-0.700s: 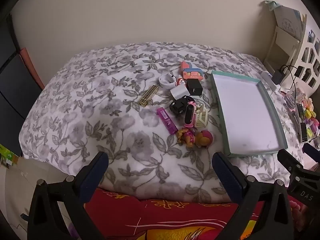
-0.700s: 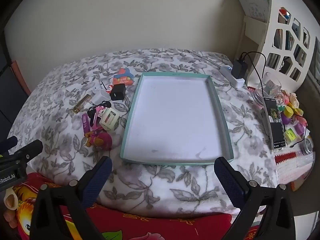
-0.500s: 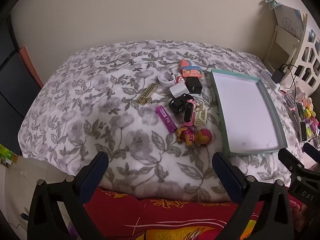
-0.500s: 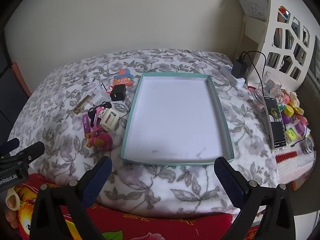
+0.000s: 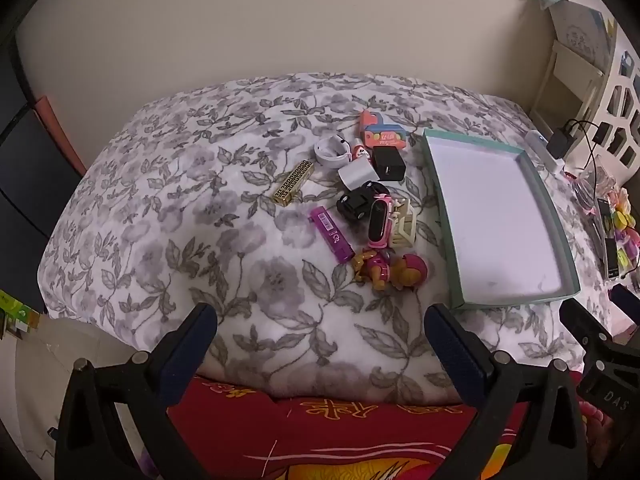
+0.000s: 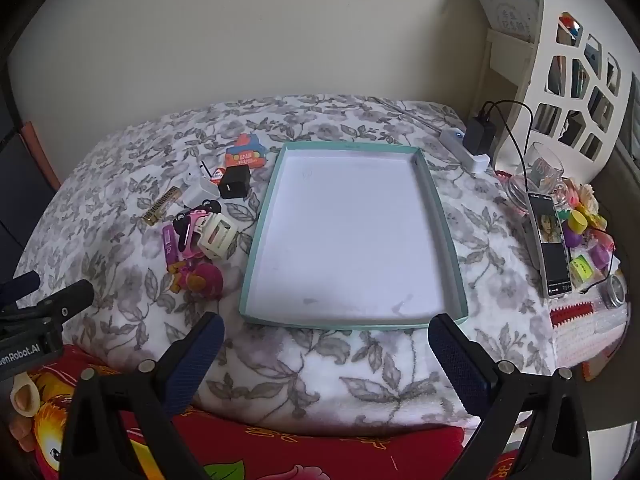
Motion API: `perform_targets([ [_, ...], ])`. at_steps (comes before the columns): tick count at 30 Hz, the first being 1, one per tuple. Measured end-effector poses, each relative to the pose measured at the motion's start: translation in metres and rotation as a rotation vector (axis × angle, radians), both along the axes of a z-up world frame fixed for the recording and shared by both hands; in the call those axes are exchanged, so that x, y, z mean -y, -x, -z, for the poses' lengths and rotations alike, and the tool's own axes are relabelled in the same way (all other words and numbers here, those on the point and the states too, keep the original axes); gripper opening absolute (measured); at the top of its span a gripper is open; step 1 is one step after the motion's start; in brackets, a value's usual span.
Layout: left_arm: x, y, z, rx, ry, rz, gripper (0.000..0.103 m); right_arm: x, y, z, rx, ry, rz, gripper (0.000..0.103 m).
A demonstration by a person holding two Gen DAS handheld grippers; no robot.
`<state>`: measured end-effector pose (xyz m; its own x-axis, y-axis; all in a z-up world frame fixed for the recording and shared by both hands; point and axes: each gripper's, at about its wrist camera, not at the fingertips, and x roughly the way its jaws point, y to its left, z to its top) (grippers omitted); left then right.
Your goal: Organize rigid objects
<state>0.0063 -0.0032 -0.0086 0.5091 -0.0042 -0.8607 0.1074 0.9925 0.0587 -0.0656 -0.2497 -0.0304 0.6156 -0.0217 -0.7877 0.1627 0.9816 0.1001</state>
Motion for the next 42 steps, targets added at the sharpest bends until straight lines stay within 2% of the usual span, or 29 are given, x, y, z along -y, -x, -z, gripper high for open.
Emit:
perform_targets([
  [30, 0.004, 0.002, 0.000, 0.011, -0.024, 0.030, 0.103, -0.002, -0.003, 0.001, -0.006, 0.004, 0.005, 0.103],
  [35, 0.008, 0.001, 0.001, 0.005, -0.047, 0.041, 0.103, -0.001, -0.004, 0.000, -0.008, 0.004, 0.006, 0.103],
  [39, 0.015, -0.015, 0.002, -0.016, -0.060, 0.063, 0.103, -0.001, -0.012, -0.009, -0.006, 0.016, -0.015, 0.103],
  [42, 0.021, -0.040, -0.004, -0.027, -0.051, 0.034, 0.103, 0.000, -0.028, -0.028, 0.019, 0.092, -0.009, 0.103],
])
